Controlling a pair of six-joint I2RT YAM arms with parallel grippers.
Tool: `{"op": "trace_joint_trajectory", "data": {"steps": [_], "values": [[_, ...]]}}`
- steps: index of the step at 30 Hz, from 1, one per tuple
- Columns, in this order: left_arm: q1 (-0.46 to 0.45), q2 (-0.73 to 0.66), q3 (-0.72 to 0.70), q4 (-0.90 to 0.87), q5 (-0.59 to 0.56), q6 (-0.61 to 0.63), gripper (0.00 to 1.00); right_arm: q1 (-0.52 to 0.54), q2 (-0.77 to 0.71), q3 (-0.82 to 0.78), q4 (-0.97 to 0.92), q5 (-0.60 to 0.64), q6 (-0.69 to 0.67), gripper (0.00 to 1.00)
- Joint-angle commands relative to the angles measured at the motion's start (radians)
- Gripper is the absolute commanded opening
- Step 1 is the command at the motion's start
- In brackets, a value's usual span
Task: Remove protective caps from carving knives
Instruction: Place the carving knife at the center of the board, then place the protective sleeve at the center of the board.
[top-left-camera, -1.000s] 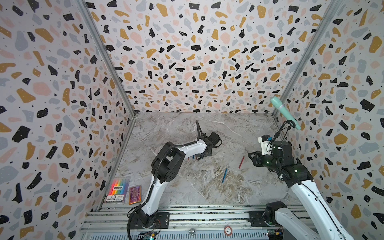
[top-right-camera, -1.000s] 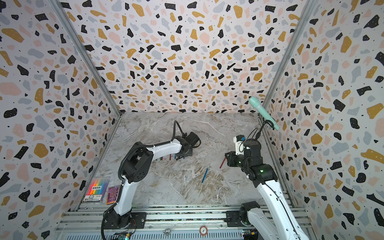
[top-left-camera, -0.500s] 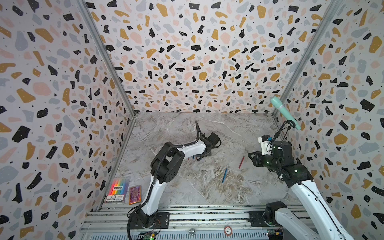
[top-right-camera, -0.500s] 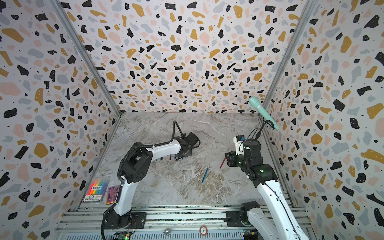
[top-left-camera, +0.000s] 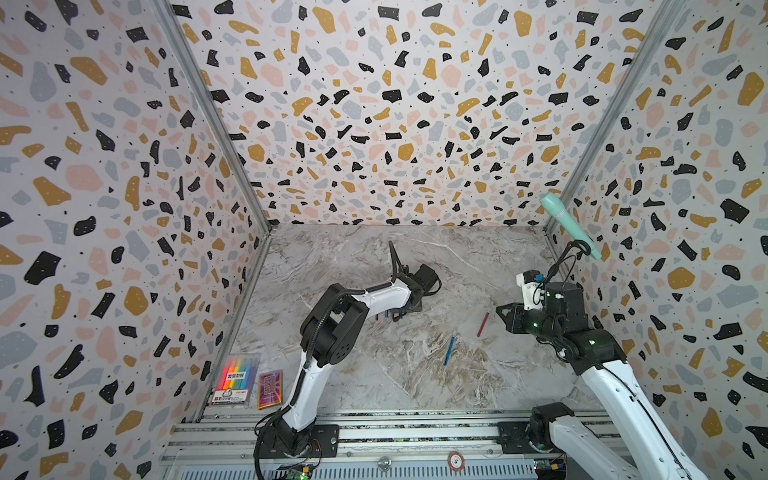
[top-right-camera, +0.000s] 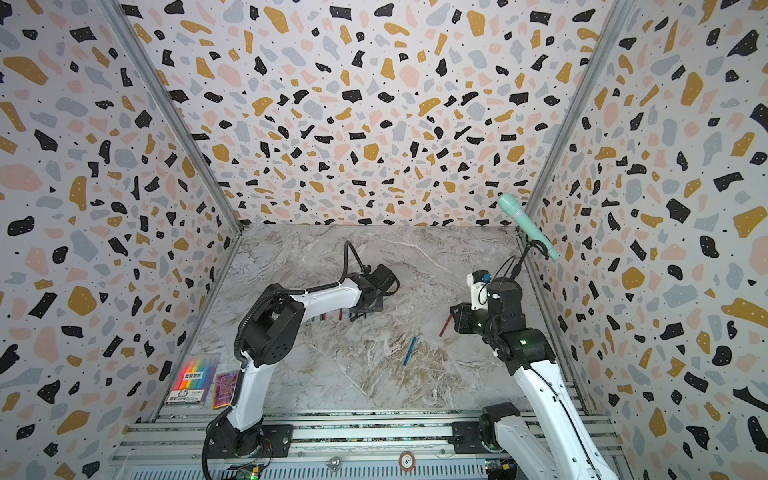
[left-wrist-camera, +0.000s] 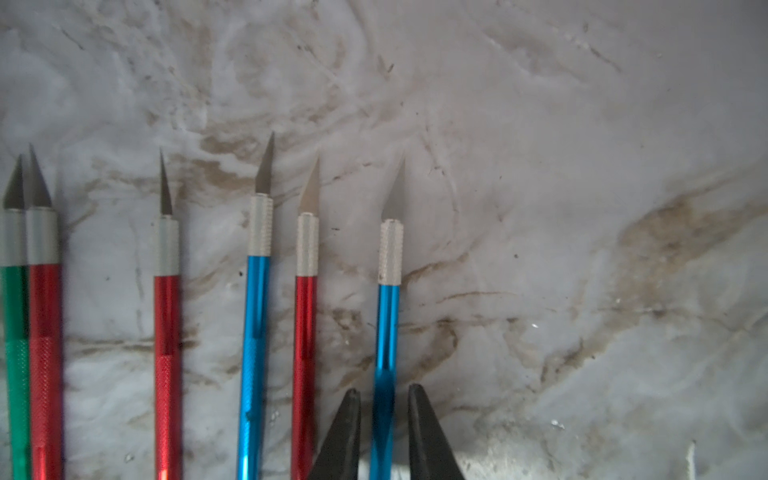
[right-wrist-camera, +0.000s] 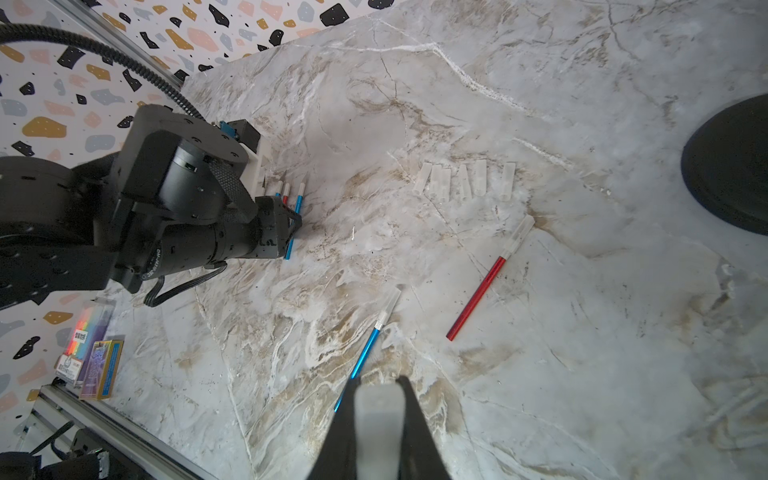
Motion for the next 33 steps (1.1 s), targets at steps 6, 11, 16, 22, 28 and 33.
{"op": "trace_joint_trajectory", "data": {"steps": [6,11,16,22,28,33], "values": [[0.018,-0.015,0.077,-0.128,-0.008,0.026,0.22,0.005,-0.007,-0.001,0.003,0.003,-0.008,0.00],[0.018,-0.043,0.129,-0.148,0.018,0.038,0.23,0.005,0.003,0.002,0.000,0.006,-0.007,0.00],[0.015,-0.072,0.173,-0.164,0.057,0.050,0.25,0.005,0.008,0.002,-0.002,0.011,-0.005,0.00],[0.016,-0.151,0.218,-0.170,0.083,0.079,0.28,0.003,0.075,0.027,-0.036,0.050,-0.004,0.00],[0.011,-0.276,0.183,-0.130,0.089,0.143,0.39,-0.001,0.285,0.124,-0.125,0.138,-0.027,0.00],[0.010,-0.404,0.035,-0.073,0.093,0.192,0.50,-0.007,0.461,0.230,-0.176,0.256,-0.032,0.00]]}}
